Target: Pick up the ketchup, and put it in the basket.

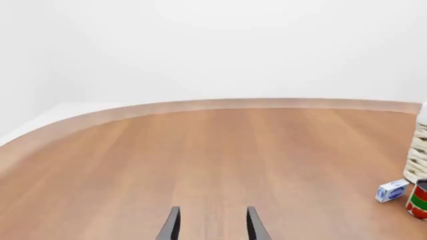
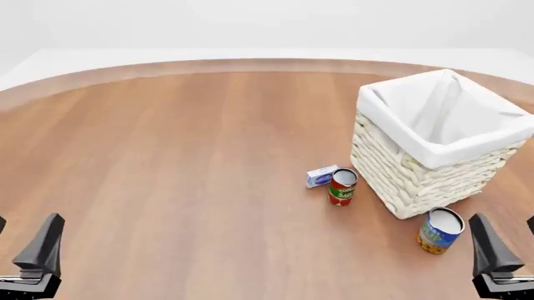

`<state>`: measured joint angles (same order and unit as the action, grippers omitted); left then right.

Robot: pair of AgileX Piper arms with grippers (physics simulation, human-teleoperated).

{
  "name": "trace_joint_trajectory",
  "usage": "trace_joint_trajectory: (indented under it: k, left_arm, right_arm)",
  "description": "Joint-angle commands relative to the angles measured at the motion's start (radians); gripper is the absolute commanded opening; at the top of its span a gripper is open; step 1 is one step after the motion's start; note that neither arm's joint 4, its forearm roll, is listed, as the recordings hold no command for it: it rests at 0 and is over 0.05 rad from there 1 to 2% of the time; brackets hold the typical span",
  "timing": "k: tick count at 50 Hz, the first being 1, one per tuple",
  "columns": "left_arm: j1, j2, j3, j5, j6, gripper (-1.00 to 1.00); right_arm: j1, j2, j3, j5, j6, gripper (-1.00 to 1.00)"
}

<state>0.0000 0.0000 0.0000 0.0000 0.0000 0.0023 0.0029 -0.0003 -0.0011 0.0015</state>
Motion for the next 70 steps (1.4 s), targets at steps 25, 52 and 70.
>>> trace_joint_trajectory:
  k: [25,52,70]
  left_arm:
    - [0.000,0.000,0.000,0.000,0.000,1.00]
    - [0.000,0.000,0.000,0.000,0.000,1.00]
    - [0.000,0.000,0.000,0.000,0.000,1.00]
  right_arm:
    - [0.059,0.002,0.000,-0.004,-0.034,1.00]
    - [0.246,0.000,-0.034,-0.004,-0.055,1.00]
    - [0.395,0.040,-0.061,-0.031,-0.045,1.00]
